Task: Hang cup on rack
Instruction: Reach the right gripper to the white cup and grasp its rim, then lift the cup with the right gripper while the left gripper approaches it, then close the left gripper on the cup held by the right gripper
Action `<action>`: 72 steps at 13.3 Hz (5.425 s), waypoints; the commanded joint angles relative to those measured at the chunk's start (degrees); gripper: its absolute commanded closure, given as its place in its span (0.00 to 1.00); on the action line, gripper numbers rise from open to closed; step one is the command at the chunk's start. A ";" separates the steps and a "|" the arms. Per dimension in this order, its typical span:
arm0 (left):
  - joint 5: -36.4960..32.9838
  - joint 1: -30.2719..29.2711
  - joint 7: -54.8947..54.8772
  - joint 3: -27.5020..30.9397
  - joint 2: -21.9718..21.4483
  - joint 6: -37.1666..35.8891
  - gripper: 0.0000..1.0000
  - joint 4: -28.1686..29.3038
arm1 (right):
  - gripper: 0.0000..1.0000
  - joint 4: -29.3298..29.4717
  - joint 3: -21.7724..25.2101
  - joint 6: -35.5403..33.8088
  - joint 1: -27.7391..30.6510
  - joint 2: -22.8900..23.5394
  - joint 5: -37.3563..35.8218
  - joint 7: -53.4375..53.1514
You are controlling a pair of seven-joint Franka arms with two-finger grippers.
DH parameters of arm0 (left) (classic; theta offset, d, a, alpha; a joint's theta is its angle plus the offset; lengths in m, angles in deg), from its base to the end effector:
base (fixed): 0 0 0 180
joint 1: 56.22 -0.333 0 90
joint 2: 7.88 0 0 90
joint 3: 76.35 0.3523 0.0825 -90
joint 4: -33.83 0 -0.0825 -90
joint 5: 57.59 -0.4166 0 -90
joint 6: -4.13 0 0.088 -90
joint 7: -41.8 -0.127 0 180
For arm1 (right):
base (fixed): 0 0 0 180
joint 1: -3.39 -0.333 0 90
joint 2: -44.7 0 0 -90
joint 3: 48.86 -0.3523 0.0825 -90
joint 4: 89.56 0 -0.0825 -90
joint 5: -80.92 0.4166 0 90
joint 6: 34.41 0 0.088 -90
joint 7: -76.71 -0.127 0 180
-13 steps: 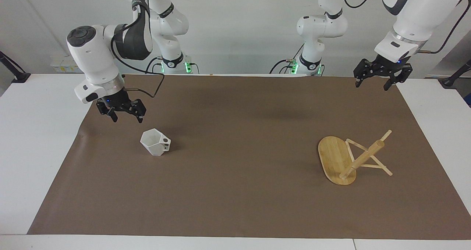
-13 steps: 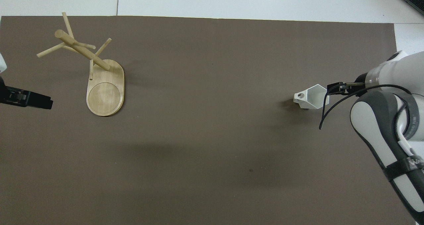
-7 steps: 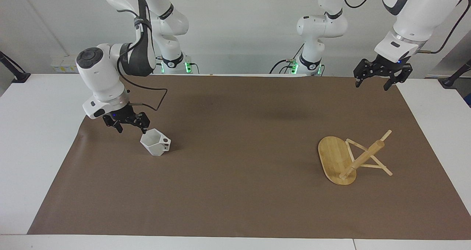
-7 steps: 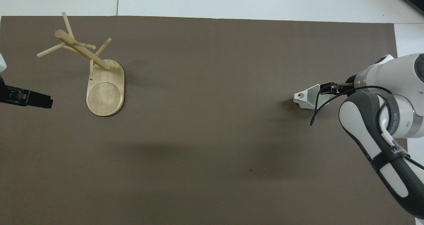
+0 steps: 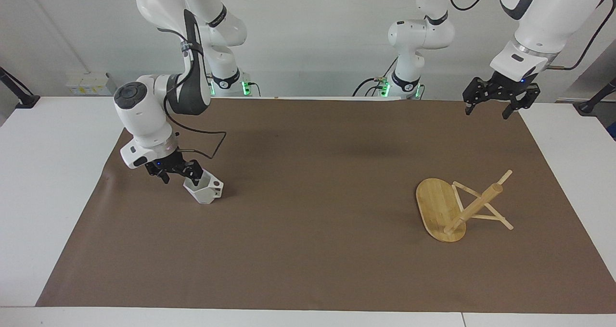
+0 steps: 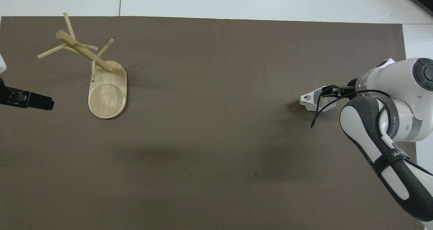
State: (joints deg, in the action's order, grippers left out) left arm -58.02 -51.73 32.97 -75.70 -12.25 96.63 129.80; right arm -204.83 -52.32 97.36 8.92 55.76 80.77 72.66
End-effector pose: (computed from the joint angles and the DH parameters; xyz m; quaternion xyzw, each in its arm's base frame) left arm 0.5630 -0.0366 0.6358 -0.9938 0.1105 -0.0077 0.0037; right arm 0.6322 -0.0240 0.3647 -0.9974 0.0533 -0.0475 0.0056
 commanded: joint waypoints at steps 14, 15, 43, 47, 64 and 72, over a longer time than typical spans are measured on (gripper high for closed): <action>-0.45 0.96 -0.05 0.05 -1.00 0.48 0.00 0.89 | 0.96 -1.09 -1.72 1.92 0.18 0.27 1.29 -0.79; -0.45 0.87 -0.05 0.05 -1.00 0.57 0.00 0.89 | 1.00 -1.09 -1.90 1.92 0.10 0.27 1.29 -0.87; 29.84 1.83 -53.46 -0.47 -6.87 4.60 0.00 12.11 | 1.00 18.69 -12.70 -35.34 0.27 -11.15 49.87 -1.67; 33.98 7.18 -59.28 -0.74 -7.94 5.93 0.00 14.07 | 1.00 15.52 -15.87 -34.38 0.27 -11.51 58.77 -1.67; 44.19 13.17 -54.38 -1.79 -11.46 10.06 0.00 18.91 | 1.00 13.41 -25.45 -20.67 0.01 -10.54 62.54 -6.94; 47.89 13.18 -51.20 -3.46 -11.19 14.28 0.00 18.38 | 1.00 13.33 -26.16 -18.56 0.01 -10.27 63.43 -7.03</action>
State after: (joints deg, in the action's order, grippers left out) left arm -11.40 -39.31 -19.10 -78.91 -22.03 108.99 146.67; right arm -190.62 -77.43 77.34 8.29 45.91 142.15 66.25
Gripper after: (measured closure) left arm 0.000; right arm 0.943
